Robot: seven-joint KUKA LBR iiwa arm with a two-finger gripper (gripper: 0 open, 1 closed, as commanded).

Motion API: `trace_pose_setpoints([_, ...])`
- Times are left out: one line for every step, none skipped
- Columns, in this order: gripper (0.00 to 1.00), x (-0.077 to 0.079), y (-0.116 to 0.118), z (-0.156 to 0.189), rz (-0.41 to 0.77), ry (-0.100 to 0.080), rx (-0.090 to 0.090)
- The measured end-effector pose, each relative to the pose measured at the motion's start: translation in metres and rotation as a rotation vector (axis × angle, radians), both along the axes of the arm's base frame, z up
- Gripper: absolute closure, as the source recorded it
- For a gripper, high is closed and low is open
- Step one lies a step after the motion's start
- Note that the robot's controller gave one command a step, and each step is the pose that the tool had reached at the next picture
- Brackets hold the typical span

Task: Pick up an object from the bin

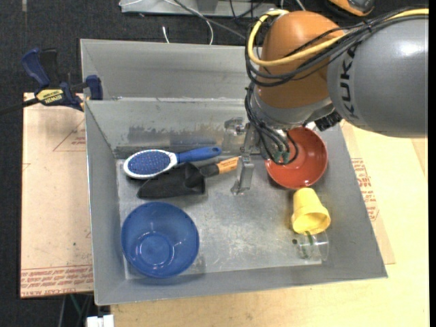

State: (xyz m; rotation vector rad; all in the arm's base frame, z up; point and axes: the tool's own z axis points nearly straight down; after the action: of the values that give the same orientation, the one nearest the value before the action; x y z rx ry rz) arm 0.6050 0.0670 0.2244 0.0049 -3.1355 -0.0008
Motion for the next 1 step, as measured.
trace_pose_setpoints([0.0,0.0015,-0.0006,0.0045,-0.003,-0.008,0.001])
